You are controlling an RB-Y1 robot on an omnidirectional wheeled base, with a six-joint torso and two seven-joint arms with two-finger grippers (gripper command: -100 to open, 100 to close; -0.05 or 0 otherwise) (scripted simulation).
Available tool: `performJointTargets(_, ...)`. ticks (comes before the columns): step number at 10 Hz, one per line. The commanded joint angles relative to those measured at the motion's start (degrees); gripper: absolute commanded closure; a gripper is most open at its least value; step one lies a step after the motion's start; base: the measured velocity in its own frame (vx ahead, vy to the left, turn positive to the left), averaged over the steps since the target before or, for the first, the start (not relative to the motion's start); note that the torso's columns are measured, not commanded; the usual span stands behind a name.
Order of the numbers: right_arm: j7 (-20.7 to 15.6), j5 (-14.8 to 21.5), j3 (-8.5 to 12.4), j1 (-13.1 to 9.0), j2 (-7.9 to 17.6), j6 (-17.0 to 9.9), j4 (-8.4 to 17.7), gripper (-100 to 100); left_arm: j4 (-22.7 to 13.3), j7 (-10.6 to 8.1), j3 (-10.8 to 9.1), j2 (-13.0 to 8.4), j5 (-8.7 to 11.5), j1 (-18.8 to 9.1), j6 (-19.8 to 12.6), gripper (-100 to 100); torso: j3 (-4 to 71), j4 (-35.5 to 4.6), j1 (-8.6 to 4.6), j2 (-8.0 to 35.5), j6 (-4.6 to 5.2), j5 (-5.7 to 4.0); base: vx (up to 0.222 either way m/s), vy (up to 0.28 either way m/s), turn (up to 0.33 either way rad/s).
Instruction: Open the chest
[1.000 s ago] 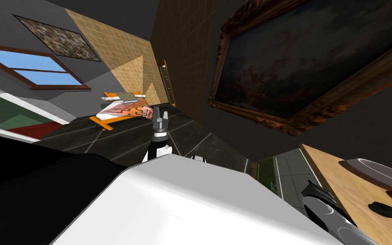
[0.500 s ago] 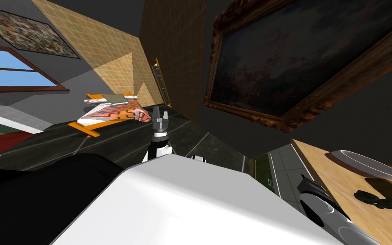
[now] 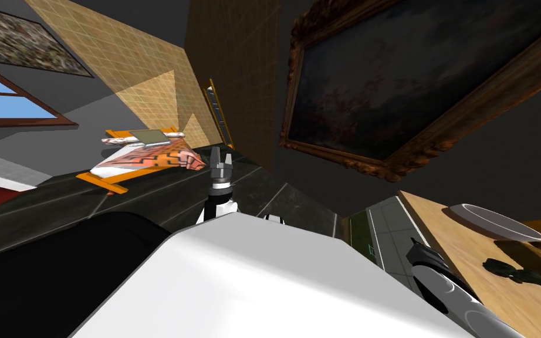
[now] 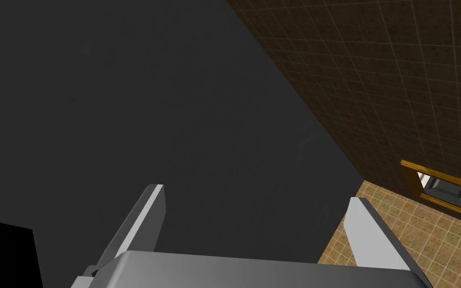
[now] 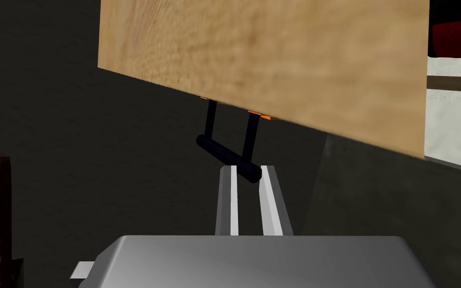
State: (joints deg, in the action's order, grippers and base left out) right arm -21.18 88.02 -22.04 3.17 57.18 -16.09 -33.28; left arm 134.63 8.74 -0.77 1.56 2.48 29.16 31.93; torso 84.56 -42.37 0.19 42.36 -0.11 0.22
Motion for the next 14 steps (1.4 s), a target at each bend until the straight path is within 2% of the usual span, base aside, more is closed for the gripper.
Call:
performJointTargets(1, -0.13, 1.61, -0.83, 1.07, 1.33, -0.36, -4.54, 100, 0.00, 0.00, -0.01, 0.00, 0.00, 0.01, 0.00, 0, 0.01, 0.02, 0.11, 0.02, 0.25, 0.06, 0.148, 0.044, -0.386)
performJointTargets(2, 0.28, 2.49, -1.33, 1.61, 1.86, -0.51, -5.97, 100, 0.00, 0.00, -0.01, 0.00, 0.00, 0.02, 0.00, 0, 0.06, 0.11, 0.28, -0.03, 0.48, 0.06, 0.189, 0.062, -0.368)
performJointTargets(3, -0.14, 1.86, -0.91, 0.88, 1.45, -0.32, -5.05, 100, 0.01, 0.00, -0.01, 0.00, 0.00, 0.03, 0.01, 0, 0.04, 0.11, 0.35, 0.04, 0.52, 0.06, 0.087, 0.030, -0.074)
performJointTargets(5, -0.16, 1.26, -0.64, 0.46, 0.81, -0.47, -5.35, 100, 0.00, 0.00, 0.01, 0.01, 0.00, 0.00, 0.00, 0, -0.19, -0.04, 0.31, 0.21, -0.10, -0.11, 0.075, 0.156, 0.047)
performJointTargets(8, 0.56, 1.56, -1.02, 0.51, 0.42, -0.44, -4.90, 100, 0.00, 0.00, 0.01, 0.00, 0.00, -0.01, 0.00, 0, 0.03, -0.01, -0.31, -0.03, 0.06, -0.02, 0.050, 0.128, 0.026)
performJointTargets(12, 0.32, 1.20, -0.76, 0.15, 0.49, -0.33, -4.45, 100, 0.00, 0.00, 0.01, 0.01, 0.00, 0.00, 0.00, 0, 0.14, 0.07, -0.05, -0.31, -0.20, -0.13, 0.091, 0.176, 0.021)
performJointTargets(13, 1.75, 1.56, -0.94, 0.04, 2.42, 1.64, -4.41, -100, 0.00, 0.00, 0.02, 0.01, 0.00, 0.00, 0.00, 0, 0.13, 0.04, -0.11, -0.32, -0.29, -0.12, 0.032, 0.124, -0.014)
performJointTargets(14, 1.95, 1.49, -0.82, -0.06, 3.11, 2.29, -4.57, -100, 0.00, 0.00, 0.01, 0.01, 0.00, -0.01, 0.00, 0, 0.01, 0.03, -0.37, -0.06, -0.07, -0.18, -0.034, 0.044, -0.006)
